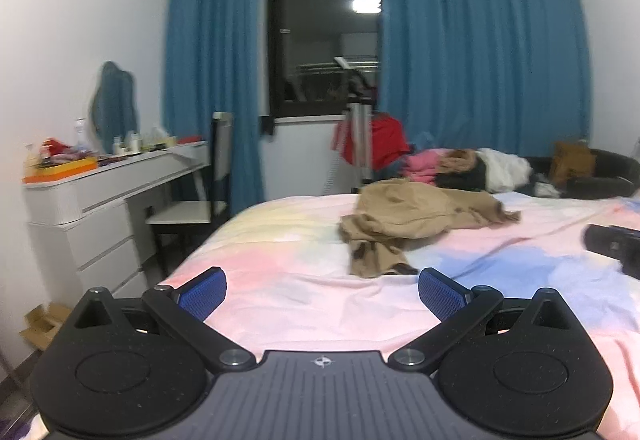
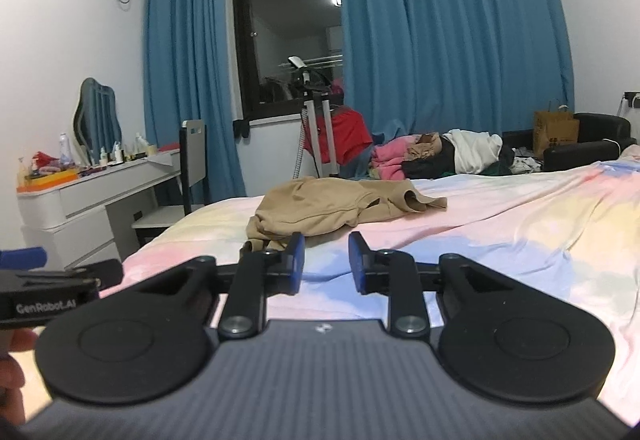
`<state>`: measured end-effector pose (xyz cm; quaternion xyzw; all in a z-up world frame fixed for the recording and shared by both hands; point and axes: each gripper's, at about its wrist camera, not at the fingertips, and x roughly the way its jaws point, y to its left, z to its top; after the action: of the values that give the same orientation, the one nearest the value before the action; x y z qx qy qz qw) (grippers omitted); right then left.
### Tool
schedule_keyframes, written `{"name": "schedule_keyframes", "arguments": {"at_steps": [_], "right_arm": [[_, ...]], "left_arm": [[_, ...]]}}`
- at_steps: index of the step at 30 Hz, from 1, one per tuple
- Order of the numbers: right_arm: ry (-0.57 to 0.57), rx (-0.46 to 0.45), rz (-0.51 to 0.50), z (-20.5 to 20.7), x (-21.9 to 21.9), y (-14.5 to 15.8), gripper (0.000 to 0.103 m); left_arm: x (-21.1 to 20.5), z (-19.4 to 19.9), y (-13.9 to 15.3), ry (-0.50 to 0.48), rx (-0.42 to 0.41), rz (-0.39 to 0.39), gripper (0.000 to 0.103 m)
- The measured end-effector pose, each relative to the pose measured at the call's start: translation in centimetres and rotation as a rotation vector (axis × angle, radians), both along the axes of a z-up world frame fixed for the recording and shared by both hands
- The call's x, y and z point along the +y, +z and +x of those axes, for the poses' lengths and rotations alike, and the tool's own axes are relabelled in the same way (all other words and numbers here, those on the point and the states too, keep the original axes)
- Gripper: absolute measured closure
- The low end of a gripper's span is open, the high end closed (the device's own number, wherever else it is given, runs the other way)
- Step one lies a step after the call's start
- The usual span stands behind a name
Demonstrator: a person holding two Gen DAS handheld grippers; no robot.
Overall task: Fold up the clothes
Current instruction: 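Move both grippers open toward the crumpled tan t-shirt on the bed, then grasp the tan t-shirt with the left gripper while the right gripper approaches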
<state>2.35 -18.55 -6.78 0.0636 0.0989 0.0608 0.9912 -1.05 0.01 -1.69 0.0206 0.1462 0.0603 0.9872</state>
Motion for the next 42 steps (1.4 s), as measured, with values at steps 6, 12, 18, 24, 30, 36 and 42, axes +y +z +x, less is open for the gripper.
{"name": "schedule_keyframes", "arguments": {"at_steps": [6, 12, 18, 24, 30, 36, 42], "right_arm": [[-0.019, -0.007, 0.043, 0.4, -0.4, 1.9, 0.079], [-0.034, -0.072, 0.075, 3.1, -1.1, 6.6, 0.079], [-0.045, -0.024, 0.030, 5.3, -2.0, 5.0, 0.077], [-0.069, 0.106, 0.068, 6.1, -3.5, 0.9, 0.077], [-0.110, 0.129, 0.107, 6.5, -5.4, -0.3, 0.077], [-0.149, 0.153, 0.152, 8.7, -7.6, -2.5, 0.077], [-0.196, 0.190, 0.171, 11.7, -8.8, -5.4, 0.077]], "left_arm": [[0.4, 0.1, -0.3, 0.000, 0.009, -0.026, 0.000], [1.3, 1.3, -2.8, -0.021, 0.094, -0.075, 0.004], [1.2, 3.1, -4.8, -0.032, 0.152, -0.058, 0.004], [-1.4, 7.9, -6.0, -0.085, 0.208, 0.026, 0.002], [-6.9, 16.4, -8.2, -0.182, 0.222, 0.184, 0.002], [-12.6, 26.9, -9.4, -0.202, 0.189, 0.222, 0.005], [-17.4, 36.6, -10.9, -0.201, 0.100, 0.289, 0.008]]}}
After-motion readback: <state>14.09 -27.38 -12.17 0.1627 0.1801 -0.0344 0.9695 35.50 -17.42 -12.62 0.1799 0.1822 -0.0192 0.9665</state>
